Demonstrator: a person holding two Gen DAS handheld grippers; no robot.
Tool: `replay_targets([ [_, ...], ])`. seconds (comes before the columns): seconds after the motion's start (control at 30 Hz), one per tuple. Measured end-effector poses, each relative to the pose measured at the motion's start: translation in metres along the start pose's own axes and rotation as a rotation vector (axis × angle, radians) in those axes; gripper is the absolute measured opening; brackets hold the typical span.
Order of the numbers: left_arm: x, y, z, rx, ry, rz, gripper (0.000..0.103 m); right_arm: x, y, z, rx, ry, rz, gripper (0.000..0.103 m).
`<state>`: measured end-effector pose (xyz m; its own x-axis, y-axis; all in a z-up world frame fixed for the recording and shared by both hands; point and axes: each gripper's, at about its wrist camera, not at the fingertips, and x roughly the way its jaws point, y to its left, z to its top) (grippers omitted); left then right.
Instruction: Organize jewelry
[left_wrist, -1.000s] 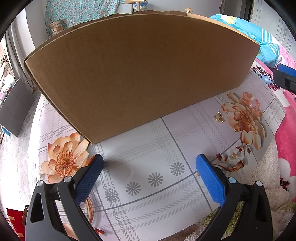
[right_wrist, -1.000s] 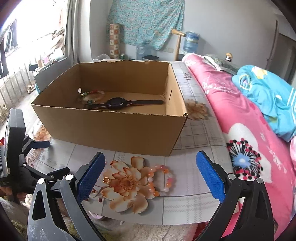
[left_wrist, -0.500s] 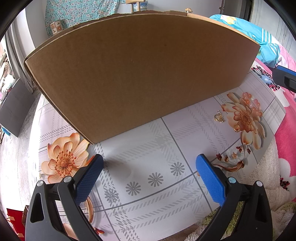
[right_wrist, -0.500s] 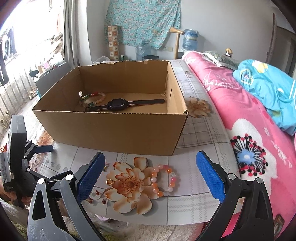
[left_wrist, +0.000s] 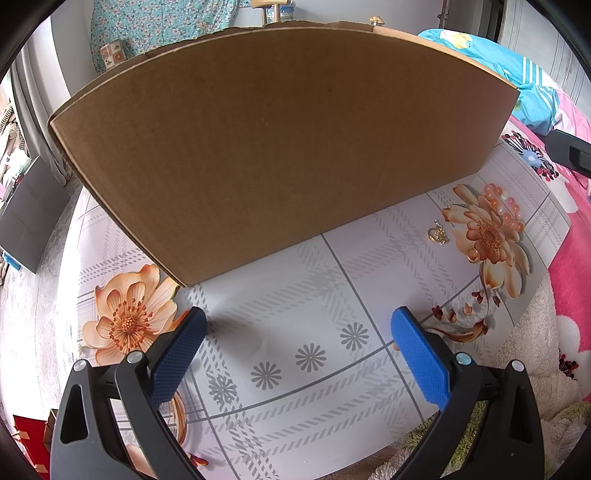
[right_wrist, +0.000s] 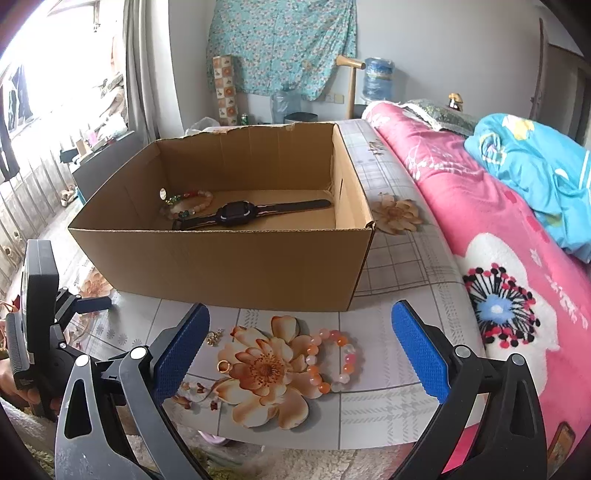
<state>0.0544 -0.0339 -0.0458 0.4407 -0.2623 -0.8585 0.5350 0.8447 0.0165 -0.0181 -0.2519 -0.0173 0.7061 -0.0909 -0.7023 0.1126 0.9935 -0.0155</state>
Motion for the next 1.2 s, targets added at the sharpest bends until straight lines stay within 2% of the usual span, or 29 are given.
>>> replay_targets([
  [0.4, 0.0, 0.0, 0.0, -0.001, -0.001, 0.001, 0.098, -0.003, -0.011, -0.001, 0.069, -0.01, 0.052, 0.095],
  [0.53, 0.0, 0.0, 0.0, 0.0, 0.0, 0.0, 0.098, -0.006, -0.013, -0.006, 0.08, 0.002, 0.093, 0.094],
  [0.67, 0.0, -0.001, -0.001, -0.001, -0.002, 0.0, 0.098, -0.001, -0.002, -0.018, 0.025, 0.046, 0.158, 0.075],
  [0.73, 0.0, -0.001, 0.0, -0.001, -0.004, -0.001, 0.098, 0.008, 0.008, -0.025, 0.001, 0.091, 0.207, 0.062],
  [0.93, -0.002, 0.001, 0.001, 0.004, -0.006, 0.016, 0.098, 0.028, 0.027, -0.039, -0.067, 0.145, 0.233, 0.045],
  [1.0, -0.007, -0.001, 0.002, 0.026, -0.044, 0.038, 0.098, 0.034, 0.032, -0.043, -0.084, 0.162, 0.239, 0.04],
  [1.13, -0.017, 0.0, 0.006, 0.017, -0.096, 0.008, 0.097, 0.039, 0.041, -0.048, -0.096, 0.172, 0.238, 0.031],
  [1.2, -0.019, 0.0, 0.009, 0.012, -0.114, -0.009, 0.091, 0.042, 0.047, -0.052, -0.077, 0.175, 0.234, 0.026],
])
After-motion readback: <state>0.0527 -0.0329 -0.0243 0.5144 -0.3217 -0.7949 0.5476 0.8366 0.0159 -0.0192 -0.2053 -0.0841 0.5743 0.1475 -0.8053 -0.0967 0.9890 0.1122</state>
